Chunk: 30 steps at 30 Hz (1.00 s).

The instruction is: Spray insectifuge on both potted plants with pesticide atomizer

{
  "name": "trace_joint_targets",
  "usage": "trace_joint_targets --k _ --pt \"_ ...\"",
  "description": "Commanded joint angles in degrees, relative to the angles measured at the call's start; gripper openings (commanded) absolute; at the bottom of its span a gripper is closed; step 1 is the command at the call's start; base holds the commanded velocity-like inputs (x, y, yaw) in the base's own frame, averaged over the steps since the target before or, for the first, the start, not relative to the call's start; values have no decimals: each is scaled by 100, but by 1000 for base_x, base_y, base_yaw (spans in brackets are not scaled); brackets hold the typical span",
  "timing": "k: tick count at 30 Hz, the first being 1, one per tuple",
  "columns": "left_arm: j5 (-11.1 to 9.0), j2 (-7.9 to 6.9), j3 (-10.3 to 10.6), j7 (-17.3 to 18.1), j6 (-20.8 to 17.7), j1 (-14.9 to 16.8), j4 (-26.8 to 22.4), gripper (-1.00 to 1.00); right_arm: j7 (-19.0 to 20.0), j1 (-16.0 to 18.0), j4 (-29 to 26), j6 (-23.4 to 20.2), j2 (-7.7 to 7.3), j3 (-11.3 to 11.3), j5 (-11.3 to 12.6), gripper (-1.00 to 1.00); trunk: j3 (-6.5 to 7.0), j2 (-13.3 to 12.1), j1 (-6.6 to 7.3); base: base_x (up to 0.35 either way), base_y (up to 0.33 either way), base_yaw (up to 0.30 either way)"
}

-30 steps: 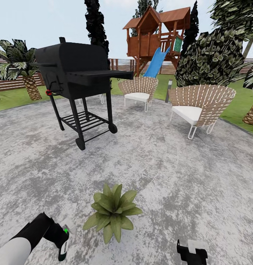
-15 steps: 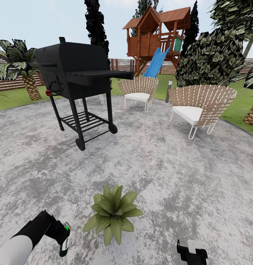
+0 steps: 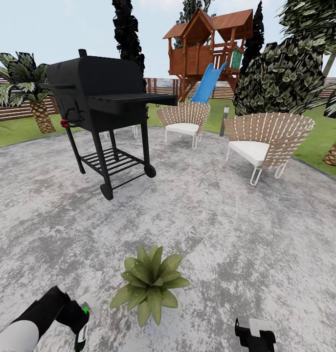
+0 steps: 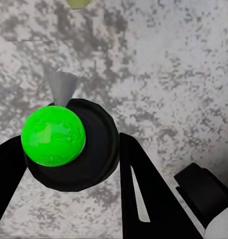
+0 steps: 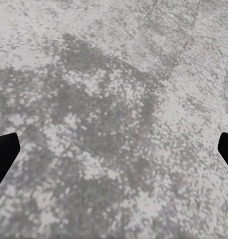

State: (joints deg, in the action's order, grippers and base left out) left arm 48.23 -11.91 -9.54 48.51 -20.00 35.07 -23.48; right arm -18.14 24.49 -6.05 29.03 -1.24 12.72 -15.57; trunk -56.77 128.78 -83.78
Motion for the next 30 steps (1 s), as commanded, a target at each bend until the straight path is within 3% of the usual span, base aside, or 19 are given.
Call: trace_joint_targets --k 1,7,14,17,20,23,30 --pt "19 53 -50 32 -72 22 -31 -100 -23 3 8 15 1 37 -60 100 -5 2 1 0 0 0" --pt "23 123 -20 68 -142 43 -608 -100 -23 3 8 15 1 36 -60 100 -5 2 1 0 0 0" --pt "96 46 26 86 -90 -44 -541 -100 -23 3 8 15 1 37 -60 100 -5 2 1 0 0 0" --pt "328 -4 23 88 -43 -150 -519 -100 -23 3 8 15 1 38 -60 100 -5 2 1 0 0 0" --pt "410 -43 23 89 -4 -426 -522 -100 -23 3 8 15 1 36 -59 100 -5 2 1 0 0 0" --pt "424 -31 23 81 136 -593 -525 -100 -23 3 8 15 1 38 -60 100 -5 2 1 0 0 0" --pt "360 44 -30 58 98 -555 -617 -100 -23 3 8 15 1 38 -60 100 -5 2 1 0 0 0"
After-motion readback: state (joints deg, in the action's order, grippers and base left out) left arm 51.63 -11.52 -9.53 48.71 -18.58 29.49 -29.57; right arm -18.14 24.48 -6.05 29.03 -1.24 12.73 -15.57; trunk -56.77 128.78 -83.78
